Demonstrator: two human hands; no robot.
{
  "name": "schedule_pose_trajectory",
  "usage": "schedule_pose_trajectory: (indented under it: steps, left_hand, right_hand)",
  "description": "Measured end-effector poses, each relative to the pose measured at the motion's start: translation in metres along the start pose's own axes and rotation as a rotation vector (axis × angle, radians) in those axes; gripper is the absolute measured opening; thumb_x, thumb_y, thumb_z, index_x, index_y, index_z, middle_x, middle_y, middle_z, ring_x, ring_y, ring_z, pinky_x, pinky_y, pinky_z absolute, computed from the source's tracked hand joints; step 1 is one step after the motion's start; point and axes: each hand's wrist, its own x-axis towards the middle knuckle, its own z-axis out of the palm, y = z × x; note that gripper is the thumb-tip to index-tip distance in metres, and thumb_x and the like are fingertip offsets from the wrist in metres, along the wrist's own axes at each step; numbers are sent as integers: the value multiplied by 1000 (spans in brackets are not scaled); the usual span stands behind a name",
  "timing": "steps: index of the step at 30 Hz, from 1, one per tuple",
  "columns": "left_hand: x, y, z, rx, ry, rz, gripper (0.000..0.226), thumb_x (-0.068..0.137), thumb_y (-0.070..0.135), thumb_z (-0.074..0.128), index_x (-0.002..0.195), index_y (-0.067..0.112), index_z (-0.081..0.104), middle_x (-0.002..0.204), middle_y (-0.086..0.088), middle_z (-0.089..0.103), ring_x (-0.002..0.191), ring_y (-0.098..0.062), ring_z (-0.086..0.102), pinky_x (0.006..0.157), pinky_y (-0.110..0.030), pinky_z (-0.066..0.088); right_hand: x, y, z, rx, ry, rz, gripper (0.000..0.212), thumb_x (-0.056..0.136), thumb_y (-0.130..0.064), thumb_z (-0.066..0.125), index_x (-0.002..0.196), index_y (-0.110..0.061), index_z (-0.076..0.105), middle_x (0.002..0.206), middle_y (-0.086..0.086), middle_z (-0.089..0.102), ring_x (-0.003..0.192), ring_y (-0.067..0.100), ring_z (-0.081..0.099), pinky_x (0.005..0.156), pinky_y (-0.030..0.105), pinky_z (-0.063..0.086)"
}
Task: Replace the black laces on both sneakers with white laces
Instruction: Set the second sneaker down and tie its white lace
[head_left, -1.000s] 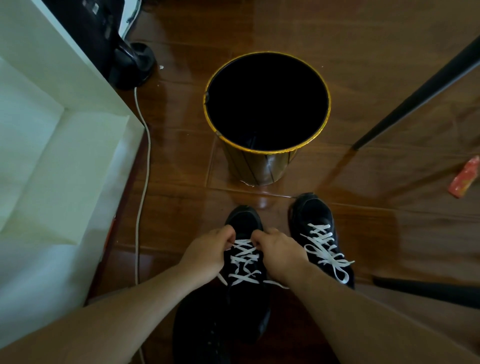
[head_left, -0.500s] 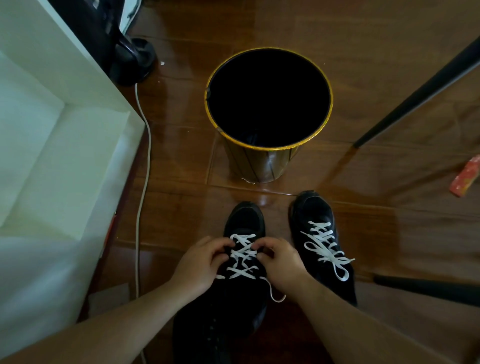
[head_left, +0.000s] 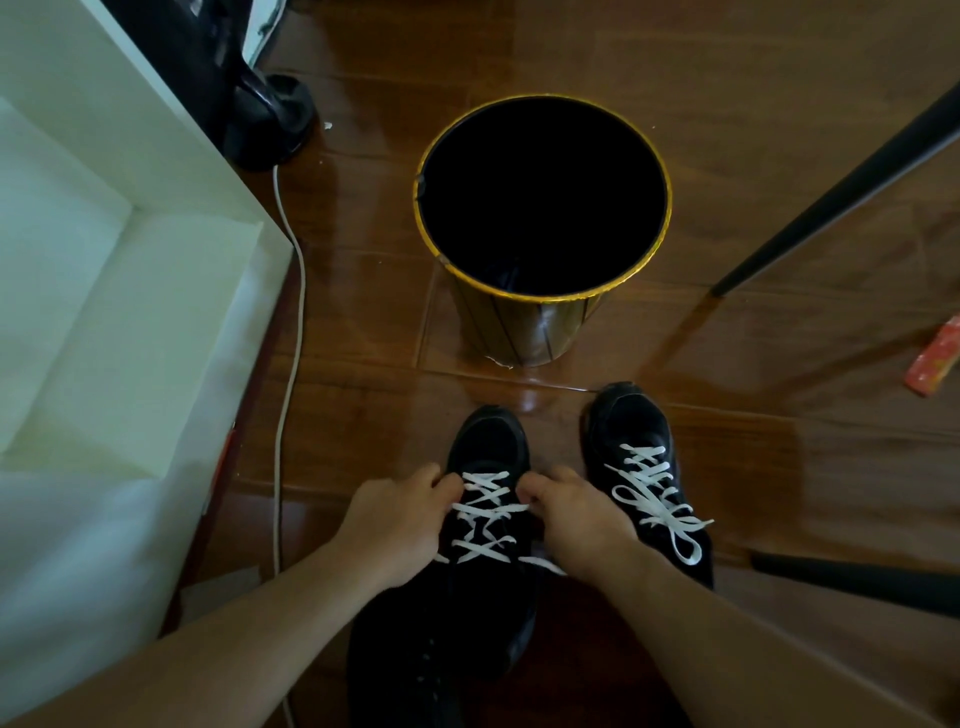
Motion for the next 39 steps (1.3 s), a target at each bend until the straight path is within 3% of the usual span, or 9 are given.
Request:
schedule_pose_trajectory:
  steps: [4, 8, 11, 14, 18, 25, 30, 32, 39]
  left_hand:
    - [0, 14, -8, 7, 30, -56, 20, 106, 38, 43, 125, 33, 46, 110, 4, 54, 82, -24, 63, 70, -39, 54]
    - [0, 18, -2, -449, 59, -223, 8, 106, 44, 50, 104, 37, 50, 92, 8, 60, 80, -14, 62, 71, -39, 57]
    - [-1, 24, 8, -986, -14, -529, 15, 101, 47, 64, 99, 33, 57, 91, 0, 69, 81, -28, 71, 70, -39, 59]
    - [-2, 28, 19, -1160, -6, -606, 16, 99, 45, 66, 94, 30, 62, 95, -3, 73, 90, -25, 72, 88, -50, 60]
    - [0, 26, 12, -1066, 13, -537, 17, 103, 44, 61, 96, 28, 61, 91, -4, 71, 83, -23, 71, 62, -33, 56]
    - [0, 22, 11, -1022, -10, -481, 20, 108, 39, 52, 95, 27, 62, 89, -2, 71, 84, -23, 70, 80, -48, 58]
    - [-3, 21, 6, -228, 46, -223, 16, 108, 36, 43, 97, 26, 36, 84, 4, 61, 77, -24, 64, 67, -39, 52]
    - [-4, 23, 6, -130, 73, -210, 14, 106, 36, 45, 101, 27, 35, 89, 2, 64, 83, -26, 67, 66, -36, 50]
    - [-21, 20, 19, -1092, 116, -546, 14, 102, 41, 65, 92, 31, 64, 86, 6, 74, 82, -12, 70, 74, -36, 56]
  right_hand:
    - [-4, -7, -2, -108, 3, 36, 29, 99, -25, 54, 119, -39, 40, 119, -1, 45, 101, 33, 62, 76, 47, 55]
    - [-4, -13, 13, 408, 61, 146, 13, 100, -29, 52, 108, -38, 48, 117, -5, 55, 104, 20, 59, 93, 45, 53]
    - [-3, -21, 23, 808, 112, 380, 11, 97, -28, 60, 106, -34, 57, 106, -3, 69, 93, 18, 69, 84, 43, 61]
    - [-3, -30, 28, 1061, 153, 511, 3, 95, -24, 66, 94, -23, 63, 92, 7, 75, 88, 30, 73, 82, 51, 63]
    - [-5, -37, 24, 1226, 129, 534, 8, 88, -12, 61, 92, -17, 67, 91, 15, 76, 93, 40, 73, 83, 59, 61]
    - [1, -33, 30, 662, 170, 372, 15, 103, -40, 54, 99, -26, 56, 108, 5, 64, 93, 23, 64, 85, 44, 57]
    - [-6, -36, 28, 304, 214, 210, 17, 110, -29, 37, 115, -16, 48, 116, 5, 57, 104, 25, 58, 86, 39, 48]
    - [-10, -42, 28, 274, 234, 176, 16, 110, -28, 36, 115, -17, 46, 115, 3, 56, 105, 26, 58, 81, 37, 45]
    - [-11, -36, 31, 672, 225, 362, 21, 98, -44, 64, 87, -27, 60, 96, -3, 68, 88, 15, 65, 80, 38, 55]
